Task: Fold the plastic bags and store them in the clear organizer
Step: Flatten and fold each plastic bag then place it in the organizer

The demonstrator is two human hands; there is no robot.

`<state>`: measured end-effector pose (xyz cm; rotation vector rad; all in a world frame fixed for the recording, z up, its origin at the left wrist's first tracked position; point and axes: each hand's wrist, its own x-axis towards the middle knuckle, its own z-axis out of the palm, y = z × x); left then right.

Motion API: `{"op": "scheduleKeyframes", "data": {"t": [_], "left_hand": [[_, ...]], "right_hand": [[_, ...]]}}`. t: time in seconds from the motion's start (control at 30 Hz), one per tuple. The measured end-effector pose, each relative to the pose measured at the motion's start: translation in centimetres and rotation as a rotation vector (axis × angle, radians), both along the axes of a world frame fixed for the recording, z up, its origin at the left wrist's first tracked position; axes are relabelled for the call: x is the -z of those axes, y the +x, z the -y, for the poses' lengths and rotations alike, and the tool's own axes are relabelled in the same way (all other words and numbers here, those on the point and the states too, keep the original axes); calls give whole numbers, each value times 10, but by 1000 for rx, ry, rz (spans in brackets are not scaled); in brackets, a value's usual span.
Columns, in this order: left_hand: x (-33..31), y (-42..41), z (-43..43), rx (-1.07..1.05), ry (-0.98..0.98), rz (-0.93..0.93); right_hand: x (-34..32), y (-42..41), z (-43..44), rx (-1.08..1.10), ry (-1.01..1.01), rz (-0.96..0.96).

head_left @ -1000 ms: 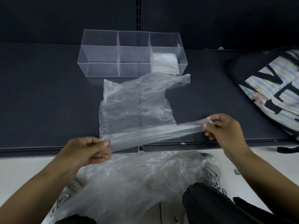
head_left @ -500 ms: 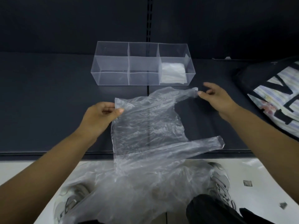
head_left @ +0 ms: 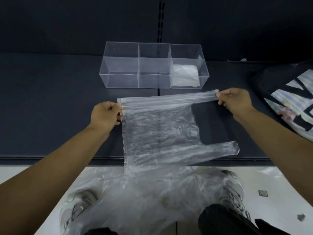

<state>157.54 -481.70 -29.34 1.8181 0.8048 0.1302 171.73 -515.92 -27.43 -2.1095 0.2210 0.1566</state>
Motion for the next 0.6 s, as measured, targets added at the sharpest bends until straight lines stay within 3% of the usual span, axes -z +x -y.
{"op": "scheduleKeyframes", "data": {"t": [0.13, 0.23, 0.33, 0.4, 0.47, 0.6], "left_hand": [[-5, 4, 0, 78, 161, -13], [-11, -10, 5, 37, 536, 175], [-8, -28, 29, 302, 843, 295], [1, -34, 43, 519, 825, 125], [13, -35, 42, 632, 884, -113], [26, -29, 16, 672, 1022, -186]], "right_hand": [[2, -3, -6, 36, -272, 79], [-6, -24, -25, 87, -615, 292], [-13, -71, -73, -204, -597, 603], [-5, -110, -109, -537, -483, 573], [11, -137, -128, -769, -517, 423], [37, -137, -93, -774, -760, 359]]}}
